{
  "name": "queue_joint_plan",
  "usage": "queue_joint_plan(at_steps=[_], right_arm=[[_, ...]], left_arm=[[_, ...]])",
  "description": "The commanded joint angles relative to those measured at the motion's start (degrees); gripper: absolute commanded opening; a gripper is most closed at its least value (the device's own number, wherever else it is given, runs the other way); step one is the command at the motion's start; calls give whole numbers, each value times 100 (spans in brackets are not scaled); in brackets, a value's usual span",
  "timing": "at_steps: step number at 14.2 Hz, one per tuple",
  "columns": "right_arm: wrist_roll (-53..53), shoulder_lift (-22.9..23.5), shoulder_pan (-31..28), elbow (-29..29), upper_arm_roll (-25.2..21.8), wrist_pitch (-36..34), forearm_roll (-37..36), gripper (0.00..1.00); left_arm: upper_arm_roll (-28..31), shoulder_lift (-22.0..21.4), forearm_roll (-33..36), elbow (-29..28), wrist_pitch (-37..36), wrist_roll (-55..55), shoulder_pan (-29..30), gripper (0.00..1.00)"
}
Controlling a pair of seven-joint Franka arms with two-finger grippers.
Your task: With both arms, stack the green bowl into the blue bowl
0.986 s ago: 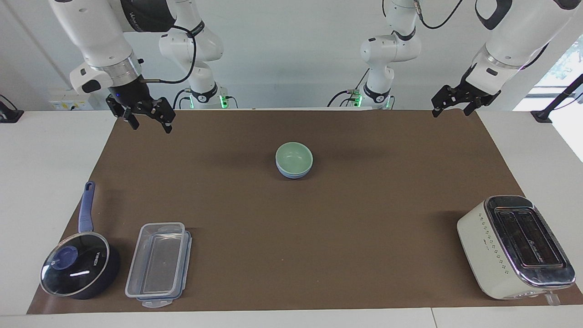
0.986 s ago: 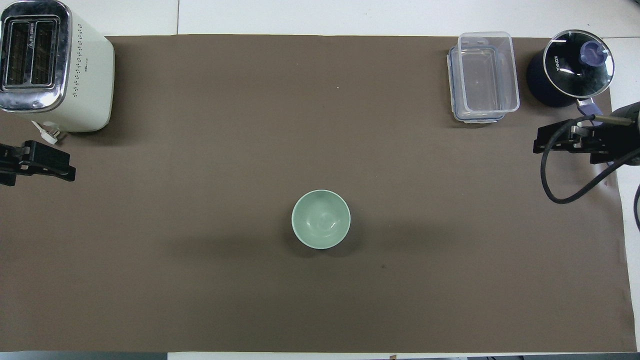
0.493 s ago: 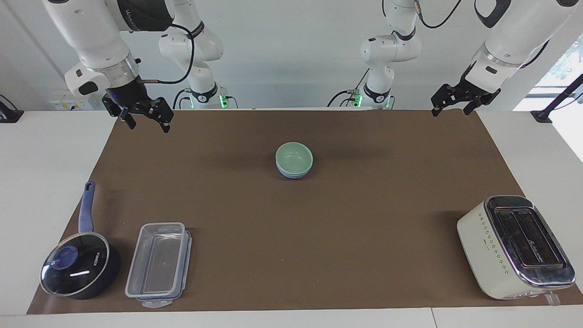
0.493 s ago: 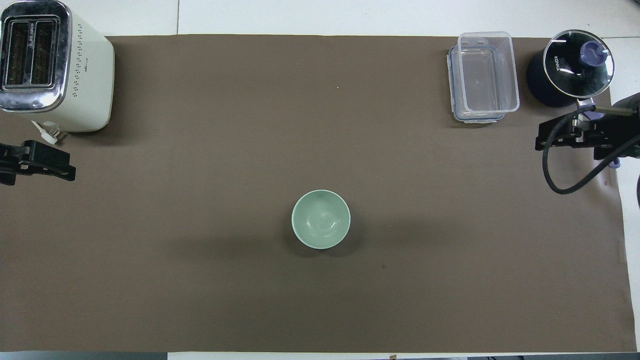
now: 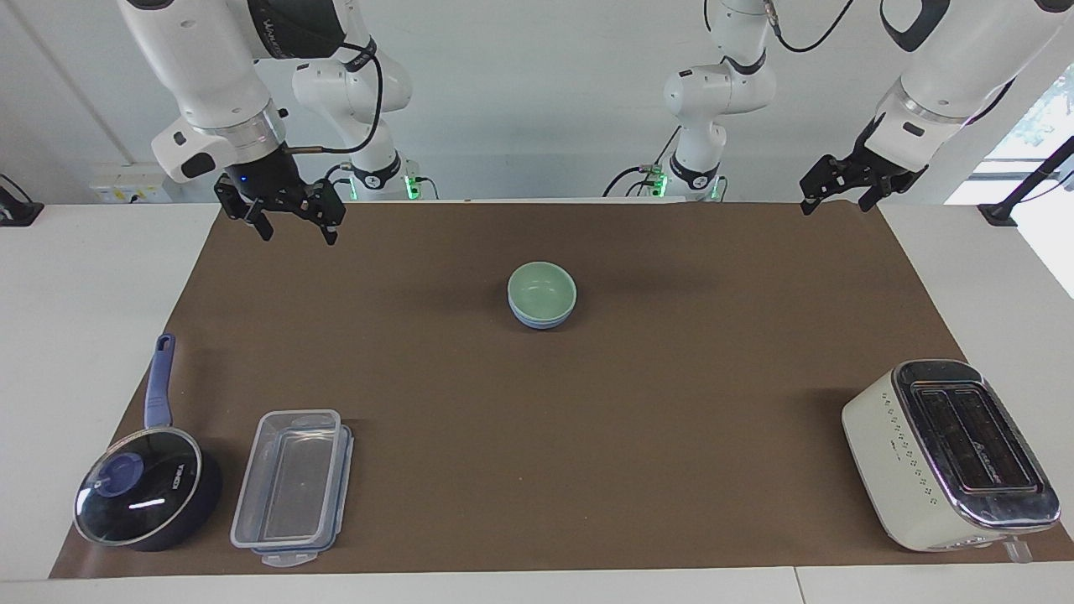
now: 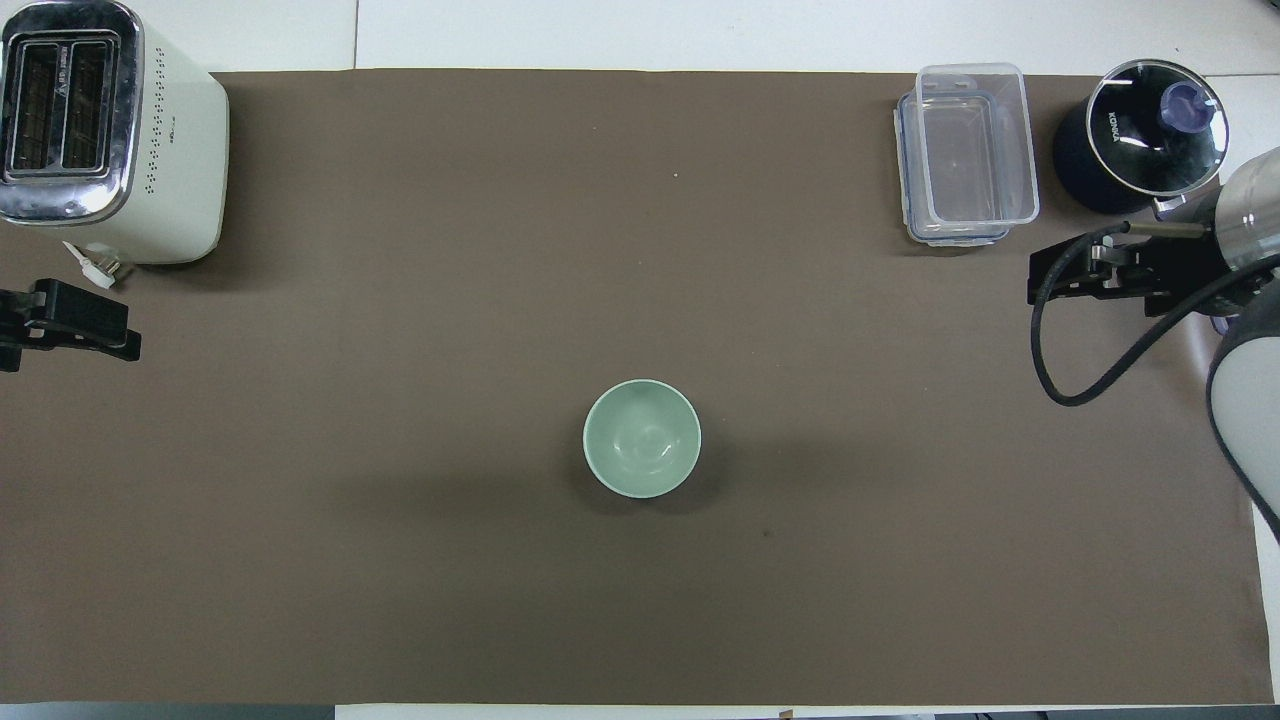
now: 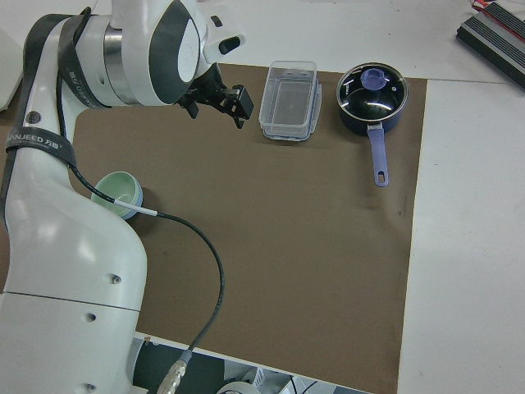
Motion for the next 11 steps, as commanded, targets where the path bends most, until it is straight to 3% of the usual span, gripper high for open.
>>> queue_joint_plan(at_steps=[1, 4, 11], right_arm=[[-128, 4, 10, 2, -85, -29, -109, 100], [-128, -40, 282, -7, -576, -83, -100, 100], [-338, -110, 204, -42, -639, -311, -118, 100]], left_arm=[[-23, -80, -66, -33, 5, -26, 70, 100], [-23, -80, -66, -33, 5, -26, 70, 100], [-23, -80, -66, -33, 5, -26, 70, 100]])
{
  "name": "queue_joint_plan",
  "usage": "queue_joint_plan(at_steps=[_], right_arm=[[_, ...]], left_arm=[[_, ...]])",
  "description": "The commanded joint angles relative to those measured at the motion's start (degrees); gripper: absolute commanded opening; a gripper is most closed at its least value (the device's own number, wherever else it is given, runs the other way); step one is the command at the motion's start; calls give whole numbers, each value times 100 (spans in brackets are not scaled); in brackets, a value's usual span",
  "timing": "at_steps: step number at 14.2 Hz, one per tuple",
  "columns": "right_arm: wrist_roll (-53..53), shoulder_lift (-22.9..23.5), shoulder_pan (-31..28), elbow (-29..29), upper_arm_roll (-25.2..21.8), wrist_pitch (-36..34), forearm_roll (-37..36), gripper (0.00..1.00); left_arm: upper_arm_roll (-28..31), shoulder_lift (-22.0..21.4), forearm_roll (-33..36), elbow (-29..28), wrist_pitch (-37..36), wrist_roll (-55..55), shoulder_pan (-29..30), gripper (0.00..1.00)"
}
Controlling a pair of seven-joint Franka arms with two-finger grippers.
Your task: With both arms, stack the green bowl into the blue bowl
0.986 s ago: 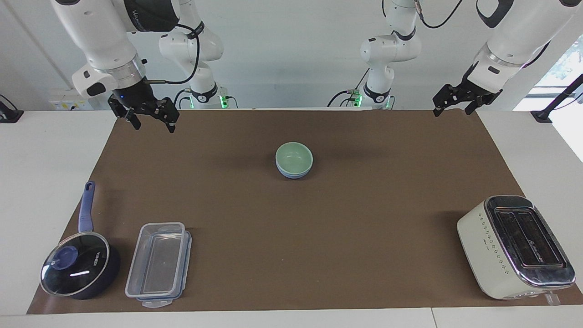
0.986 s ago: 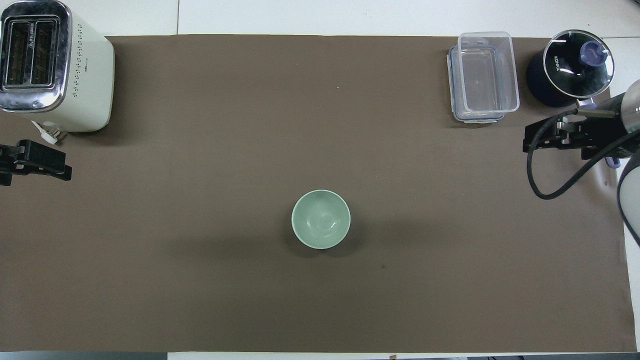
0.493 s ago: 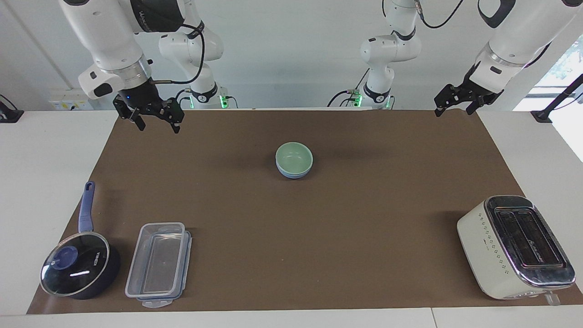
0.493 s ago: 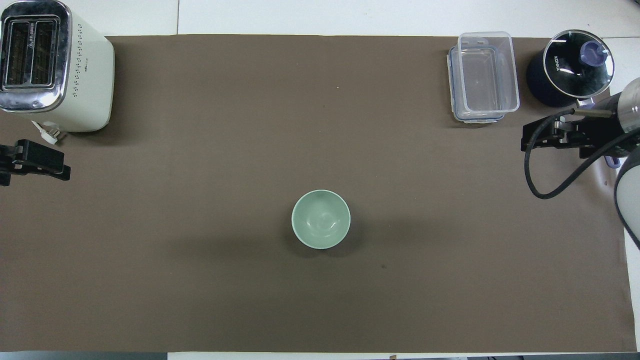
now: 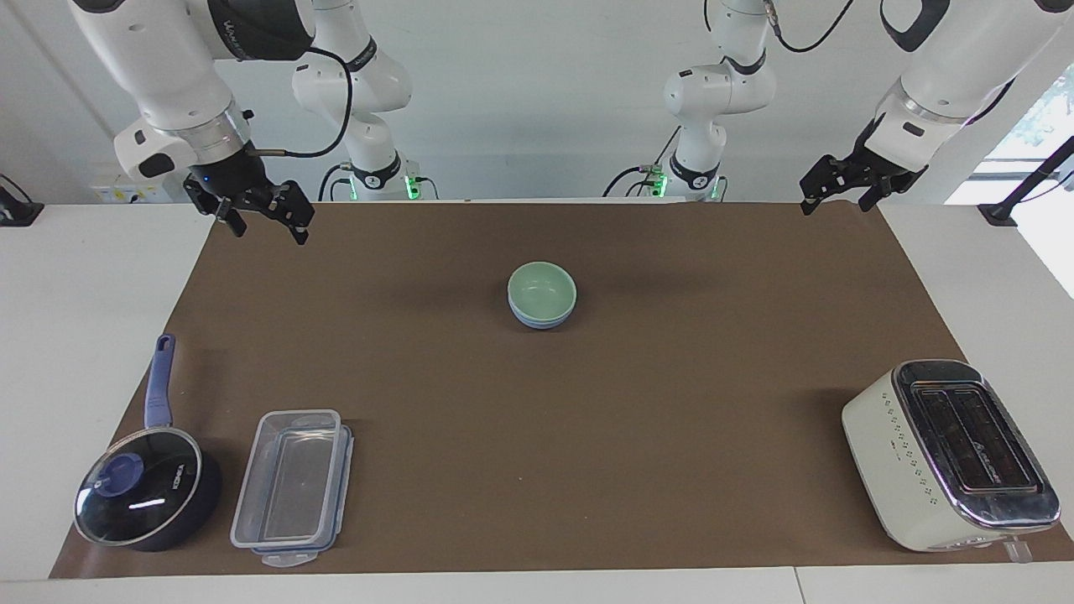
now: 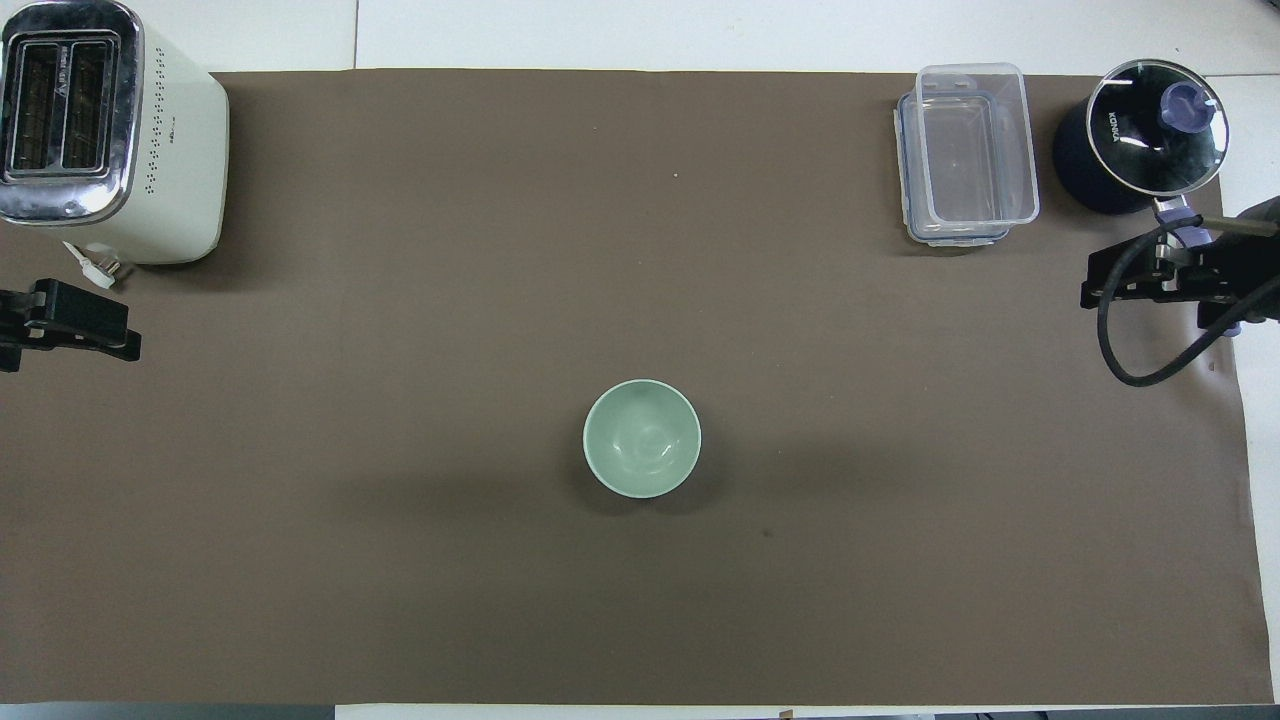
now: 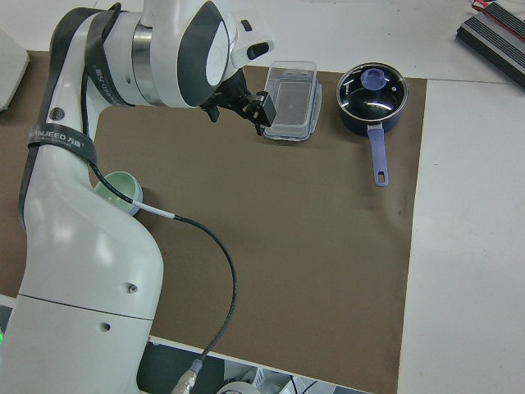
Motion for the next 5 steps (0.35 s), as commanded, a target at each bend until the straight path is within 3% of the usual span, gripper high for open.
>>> queue_joint_plan(at_steps=[1, 5], right_arm=[[-340, -82, -15, -46, -20, -98, -176, 100], [-349, -82, -15, -55, -11, -90, -256, 100]], left_arm=[[-23, -80, -66, -33, 5, -26, 70, 100], [-23, -80, -66, -33, 5, -26, 70, 100]])
